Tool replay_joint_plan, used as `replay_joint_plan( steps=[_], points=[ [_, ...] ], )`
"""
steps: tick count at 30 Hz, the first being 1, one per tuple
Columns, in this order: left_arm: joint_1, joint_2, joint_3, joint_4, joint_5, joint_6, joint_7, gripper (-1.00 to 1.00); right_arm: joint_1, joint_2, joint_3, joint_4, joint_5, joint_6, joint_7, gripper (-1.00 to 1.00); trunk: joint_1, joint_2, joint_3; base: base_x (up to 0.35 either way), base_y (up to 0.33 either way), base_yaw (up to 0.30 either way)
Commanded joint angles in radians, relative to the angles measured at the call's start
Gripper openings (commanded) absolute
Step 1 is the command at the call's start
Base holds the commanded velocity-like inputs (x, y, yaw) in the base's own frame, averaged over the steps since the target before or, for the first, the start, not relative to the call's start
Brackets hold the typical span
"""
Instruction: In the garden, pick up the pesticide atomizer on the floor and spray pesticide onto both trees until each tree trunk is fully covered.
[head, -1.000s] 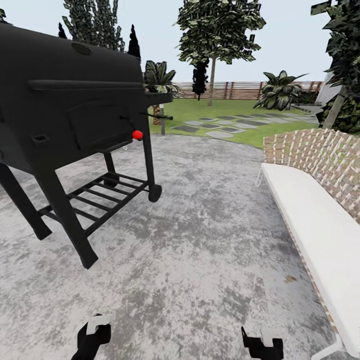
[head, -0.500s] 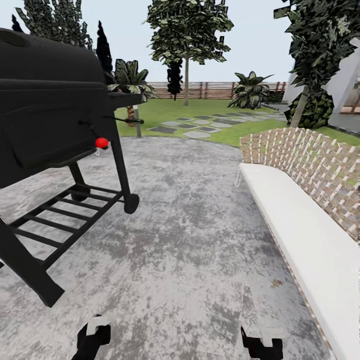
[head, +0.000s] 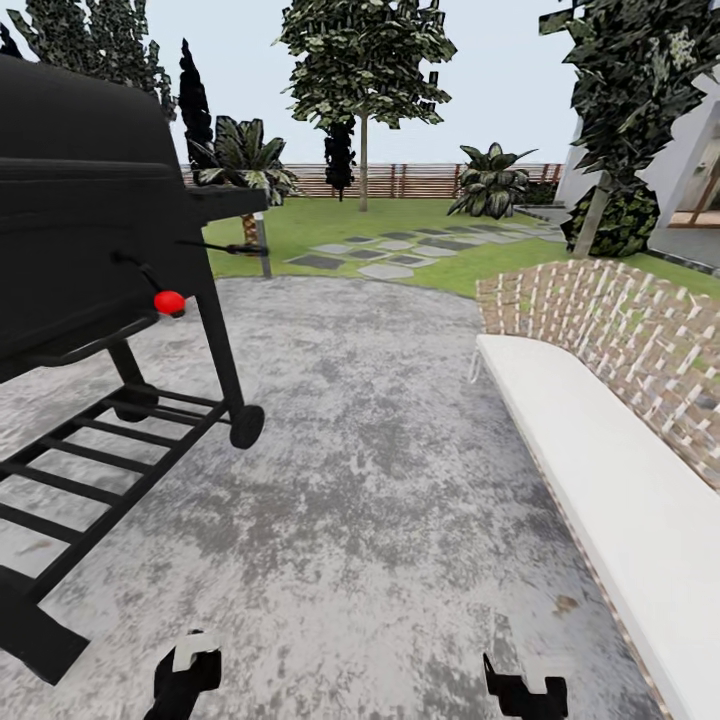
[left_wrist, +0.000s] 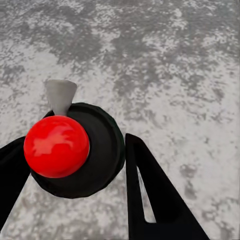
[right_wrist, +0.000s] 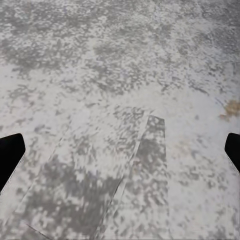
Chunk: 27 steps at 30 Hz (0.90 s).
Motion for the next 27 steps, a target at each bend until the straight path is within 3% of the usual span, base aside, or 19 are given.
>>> replay_joint_plan(
  steps=[1,19,27],
  points=[
    [0.000,0.000,0.000,0.000,0.000,0.000,0.000,-1.00,0.000,0.000,0.000,0.000,0.000,0.000,0.000,1.00,0.000,0.000,0.000,0.338,0.000,0.000],
    [0.000,0.000,0.000,0.003,0.000,-0.001,0.000,-1.00,0.000,0.003,0.001,0.000,0.000,0.001,-0.001,1.00,0.000,0.000,0.000,0.338,0.000,-0.002],
    [0.000,0.001,0.000,0.003,0.000,0.000,0.000,-1.00,0.000,0.004,0.001,0.000,0.001,0.001,-0.001,1.00,0.000,0.000,0.003,0.338,0.000,-0.220]
  ],
)
